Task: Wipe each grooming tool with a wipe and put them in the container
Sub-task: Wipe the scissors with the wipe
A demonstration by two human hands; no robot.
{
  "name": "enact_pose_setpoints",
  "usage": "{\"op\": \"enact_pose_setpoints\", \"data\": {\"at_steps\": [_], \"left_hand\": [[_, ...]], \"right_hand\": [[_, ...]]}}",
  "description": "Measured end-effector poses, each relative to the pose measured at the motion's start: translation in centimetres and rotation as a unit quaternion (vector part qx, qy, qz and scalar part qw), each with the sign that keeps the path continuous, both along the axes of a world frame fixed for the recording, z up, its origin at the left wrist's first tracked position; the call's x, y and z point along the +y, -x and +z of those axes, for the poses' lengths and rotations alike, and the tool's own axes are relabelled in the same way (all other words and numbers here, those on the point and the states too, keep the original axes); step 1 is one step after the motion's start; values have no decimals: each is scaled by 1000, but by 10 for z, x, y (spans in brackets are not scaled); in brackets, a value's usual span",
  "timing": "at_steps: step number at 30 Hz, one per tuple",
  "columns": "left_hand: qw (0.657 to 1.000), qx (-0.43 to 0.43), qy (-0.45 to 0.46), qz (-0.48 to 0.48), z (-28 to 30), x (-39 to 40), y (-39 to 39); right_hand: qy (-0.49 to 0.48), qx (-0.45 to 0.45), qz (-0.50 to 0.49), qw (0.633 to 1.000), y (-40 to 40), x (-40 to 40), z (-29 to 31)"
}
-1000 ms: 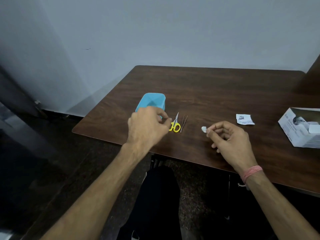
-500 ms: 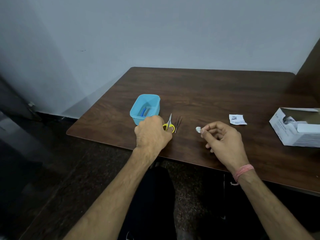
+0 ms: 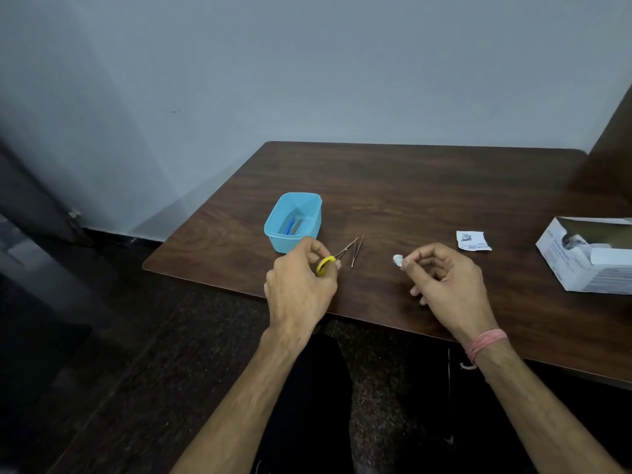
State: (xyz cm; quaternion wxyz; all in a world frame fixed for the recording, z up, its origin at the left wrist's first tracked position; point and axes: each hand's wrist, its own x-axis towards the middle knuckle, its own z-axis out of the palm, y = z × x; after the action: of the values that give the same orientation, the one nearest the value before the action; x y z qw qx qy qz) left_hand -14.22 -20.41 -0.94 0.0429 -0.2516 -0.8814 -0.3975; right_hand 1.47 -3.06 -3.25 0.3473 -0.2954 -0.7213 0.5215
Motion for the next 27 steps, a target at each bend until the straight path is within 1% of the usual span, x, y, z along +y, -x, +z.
{"op": "enact_pose_setpoints", "data": {"at_steps": [2, 3, 4, 6, 7, 8, 10, 13, 16, 21, 27], "left_hand": [[998, -40, -40, -8, -2, -2, -4], [993, -81, -80, -25, -2, -1, -7], [980, -139, -133, -53, -1, 2, -11], [937, -260, -214, -98, 1, 12, -24], [919, -296, -234, -114, 3, 19, -29], [909, -312, -244, -130, 3, 26, -33], [903, -311, -246, -166, 3, 44, -42], [906, -290, -222, -214, 2, 67, -48], [896, -304, -204, -252, -1, 86, -59], [875, -330, -225, -273, -14, 97, -70], [864, -329, -244, -293, -21, 95, -63]], "right_hand": [[-2, 1, 2, 1000, 0, 0, -1], [-2, 3, 7, 1000, 0, 0, -1], [4, 10, 25, 1000, -1, 0, 0], [39, 41, 99, 993, -4, 2, 3], [58, 53, 136, 988, -7, 1, 3], [66, 57, 159, 983, -10, 0, 3], [51, 46, 148, 987, -22, 2, 3], [42, 42, 82, 995, -39, 11, 3], [17, 8, 48, 999, -61, 24, 6], [9, -30, 43, 999, -79, 31, 3], [-4, -67, 88, 994, -74, 33, 4]]}}
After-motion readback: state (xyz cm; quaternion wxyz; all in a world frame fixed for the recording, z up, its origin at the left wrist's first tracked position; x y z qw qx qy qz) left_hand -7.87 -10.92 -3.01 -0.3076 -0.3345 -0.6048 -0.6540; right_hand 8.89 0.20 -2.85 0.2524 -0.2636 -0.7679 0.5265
